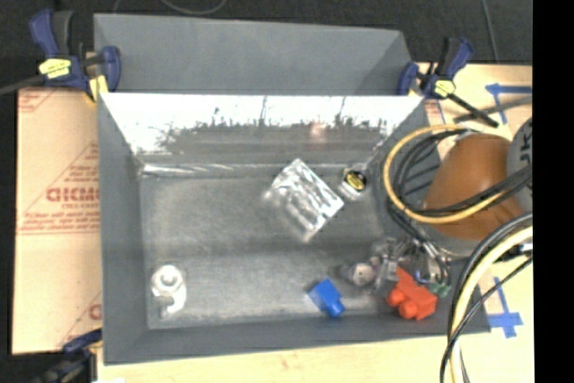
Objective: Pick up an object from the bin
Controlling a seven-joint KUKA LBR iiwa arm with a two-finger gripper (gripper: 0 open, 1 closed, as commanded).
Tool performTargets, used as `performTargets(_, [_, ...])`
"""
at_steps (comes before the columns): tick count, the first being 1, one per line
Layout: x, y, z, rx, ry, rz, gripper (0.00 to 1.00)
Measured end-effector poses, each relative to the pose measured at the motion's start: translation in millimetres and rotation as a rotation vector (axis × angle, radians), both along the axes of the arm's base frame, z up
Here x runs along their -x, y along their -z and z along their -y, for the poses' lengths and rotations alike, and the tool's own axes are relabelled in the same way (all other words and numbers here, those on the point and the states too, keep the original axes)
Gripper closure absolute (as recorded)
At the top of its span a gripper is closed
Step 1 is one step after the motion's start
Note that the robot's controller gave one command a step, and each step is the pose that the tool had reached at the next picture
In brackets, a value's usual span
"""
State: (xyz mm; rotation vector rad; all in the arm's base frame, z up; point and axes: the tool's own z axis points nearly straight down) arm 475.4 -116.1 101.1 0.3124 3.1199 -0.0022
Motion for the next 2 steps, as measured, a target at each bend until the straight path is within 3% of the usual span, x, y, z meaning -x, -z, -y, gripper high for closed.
performTargets(1, [-1.9,-49,0,-0.001,-0.002,0.001,1.0])
performTargets(2, [-3.4,-69,1,-0.001,-0.003,0.0,1.0])
